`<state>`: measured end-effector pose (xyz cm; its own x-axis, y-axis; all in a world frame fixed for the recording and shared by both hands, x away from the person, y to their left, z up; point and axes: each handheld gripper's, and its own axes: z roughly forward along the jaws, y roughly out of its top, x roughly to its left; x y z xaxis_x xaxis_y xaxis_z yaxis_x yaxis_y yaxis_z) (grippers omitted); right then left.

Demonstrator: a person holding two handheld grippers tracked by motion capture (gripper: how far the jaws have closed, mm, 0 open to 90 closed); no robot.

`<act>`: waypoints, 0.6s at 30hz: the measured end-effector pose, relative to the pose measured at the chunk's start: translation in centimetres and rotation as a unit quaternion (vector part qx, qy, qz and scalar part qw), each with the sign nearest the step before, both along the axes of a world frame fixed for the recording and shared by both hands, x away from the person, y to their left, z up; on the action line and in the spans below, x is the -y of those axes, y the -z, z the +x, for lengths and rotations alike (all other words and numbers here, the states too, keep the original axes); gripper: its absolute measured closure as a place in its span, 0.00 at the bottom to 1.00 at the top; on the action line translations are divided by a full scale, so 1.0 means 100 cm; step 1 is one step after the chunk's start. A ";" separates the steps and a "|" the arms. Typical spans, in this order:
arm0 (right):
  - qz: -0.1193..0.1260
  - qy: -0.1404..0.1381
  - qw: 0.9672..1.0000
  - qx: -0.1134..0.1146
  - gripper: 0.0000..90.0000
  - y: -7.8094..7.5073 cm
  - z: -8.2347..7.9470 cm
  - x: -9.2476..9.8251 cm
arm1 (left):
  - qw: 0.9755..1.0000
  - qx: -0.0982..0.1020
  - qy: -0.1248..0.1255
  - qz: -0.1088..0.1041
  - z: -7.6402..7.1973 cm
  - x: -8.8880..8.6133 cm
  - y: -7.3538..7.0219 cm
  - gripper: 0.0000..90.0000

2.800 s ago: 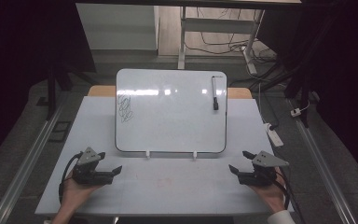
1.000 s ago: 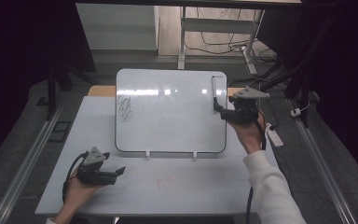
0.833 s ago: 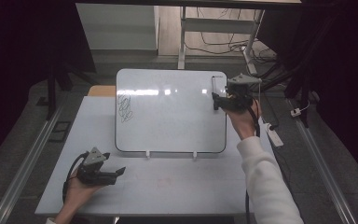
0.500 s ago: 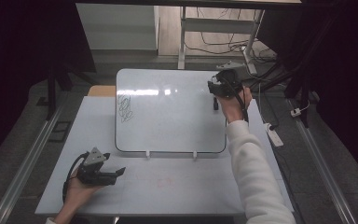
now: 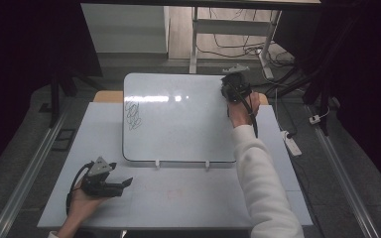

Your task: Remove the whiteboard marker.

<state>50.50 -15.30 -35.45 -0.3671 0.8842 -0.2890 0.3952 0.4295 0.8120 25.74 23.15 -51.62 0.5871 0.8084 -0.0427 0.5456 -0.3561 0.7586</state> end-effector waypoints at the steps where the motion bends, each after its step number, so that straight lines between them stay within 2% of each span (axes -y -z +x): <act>1: 0.003 -0.001 1.000 -0.001 0.85 0.000 0.000 0.000 | 1.000 0.000 0.000 0.000 0.000 0.000 0.000 0.19; 3: 0.016 -0.004 1.000 -0.005 0.90 0.000 0.000 -0.001 | 1.000 0.000 0.000 0.001 0.000 0.000 0.000 0.19; 4: 0.019 -0.006 1.000 -0.004 0.90 0.001 -0.001 -0.001 | 1.000 0.000 -0.001 0.001 0.000 0.000 0.000 0.19; 5: 0.012 -0.004 1.000 0.003 0.90 0.001 -0.002 -0.002 | 1.000 0.000 -0.001 0.001 0.000 0.000 0.000 0.19; 10: 0.029 -0.012 0.999 0.011 0.90 -0.001 -0.008 0.001 | 1.000 0.000 -0.003 -0.001 0.000 -0.001 0.000 0.19; 13: 0.042 -0.024 0.999 0.024 0.90 -0.005 -0.017 0.007 | 1.000 0.000 -0.004 -0.001 0.000 -0.001 0.001 0.19; 18: 0.082 -0.059 0.994 0.044 0.90 -0.011 -0.039 0.015 | 1.000 0.001 -0.007 -0.001 0.000 -0.001 0.000 0.19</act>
